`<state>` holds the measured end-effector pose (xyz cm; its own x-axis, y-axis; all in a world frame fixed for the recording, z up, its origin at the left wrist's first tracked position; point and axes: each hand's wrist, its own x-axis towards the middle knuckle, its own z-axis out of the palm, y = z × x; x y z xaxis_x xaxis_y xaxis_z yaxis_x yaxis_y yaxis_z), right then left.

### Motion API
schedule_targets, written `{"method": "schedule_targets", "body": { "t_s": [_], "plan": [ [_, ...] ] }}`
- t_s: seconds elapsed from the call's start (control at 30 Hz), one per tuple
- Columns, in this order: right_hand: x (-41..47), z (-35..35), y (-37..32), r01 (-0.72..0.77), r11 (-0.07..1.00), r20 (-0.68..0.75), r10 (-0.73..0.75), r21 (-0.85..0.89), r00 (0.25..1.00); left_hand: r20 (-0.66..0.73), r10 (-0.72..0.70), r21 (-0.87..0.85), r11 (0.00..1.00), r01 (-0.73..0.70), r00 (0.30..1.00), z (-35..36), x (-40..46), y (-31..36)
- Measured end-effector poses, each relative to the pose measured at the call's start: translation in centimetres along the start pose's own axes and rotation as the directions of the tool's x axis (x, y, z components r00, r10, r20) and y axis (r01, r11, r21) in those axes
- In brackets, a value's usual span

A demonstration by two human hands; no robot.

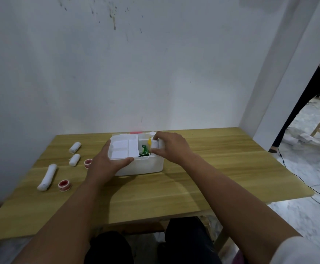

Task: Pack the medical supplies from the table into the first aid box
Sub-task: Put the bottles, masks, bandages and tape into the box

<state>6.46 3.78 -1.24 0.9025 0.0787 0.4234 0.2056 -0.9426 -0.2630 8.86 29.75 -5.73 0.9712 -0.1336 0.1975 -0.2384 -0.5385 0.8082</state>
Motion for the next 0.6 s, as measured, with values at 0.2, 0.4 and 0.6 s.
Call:
{"method": "schedule_targets", "body": {
  "t_s": [0.2,0.4,0.6],
  "plan": [
    [-0.4,-0.5,0.9,0.052,0.998,0.032,-0.053,0.024,0.998,-0.005,0.003,-0.010,1.000,-0.003,1.000,-0.1,-0.1,0.2],
    [-0.2,-0.3,1.3,-0.015,0.980,0.102,-0.005,0.196,0.995,-0.006,0.008,-0.022,1.000,-0.008,1.000,0.0,-0.2,0.4],
    [-0.2,0.1,2.3,-0.099,0.974,0.082,0.084,0.202,0.993,-0.017,0.000,-0.008,1.000,0.000,1.000,-0.1,-0.3,0.6]
  ]
}}
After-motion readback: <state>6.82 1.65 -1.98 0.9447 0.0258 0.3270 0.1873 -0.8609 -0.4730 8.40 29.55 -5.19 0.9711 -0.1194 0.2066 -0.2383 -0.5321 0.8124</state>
